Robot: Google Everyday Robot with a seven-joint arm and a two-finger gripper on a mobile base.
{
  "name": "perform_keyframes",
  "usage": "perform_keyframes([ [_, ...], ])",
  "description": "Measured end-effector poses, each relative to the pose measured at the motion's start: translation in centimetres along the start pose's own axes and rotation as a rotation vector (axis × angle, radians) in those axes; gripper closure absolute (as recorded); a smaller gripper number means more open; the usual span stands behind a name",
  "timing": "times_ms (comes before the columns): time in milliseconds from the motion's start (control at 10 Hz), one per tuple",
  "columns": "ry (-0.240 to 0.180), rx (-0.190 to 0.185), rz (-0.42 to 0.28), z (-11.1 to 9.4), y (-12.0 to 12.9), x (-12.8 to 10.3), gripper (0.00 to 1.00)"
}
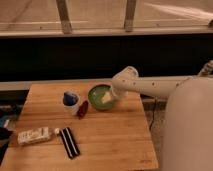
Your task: Pick up the ceramic bowl
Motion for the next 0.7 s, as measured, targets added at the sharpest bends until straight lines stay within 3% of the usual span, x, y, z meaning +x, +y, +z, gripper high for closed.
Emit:
perform_keyframes([
  [400, 0.061, -0.049, -0.006, 5.4, -0.7, -0.4, 0.23],
  [700, 0.084, -0.071, -0.018, 6.8, -0.4, 0.1, 0.51],
])
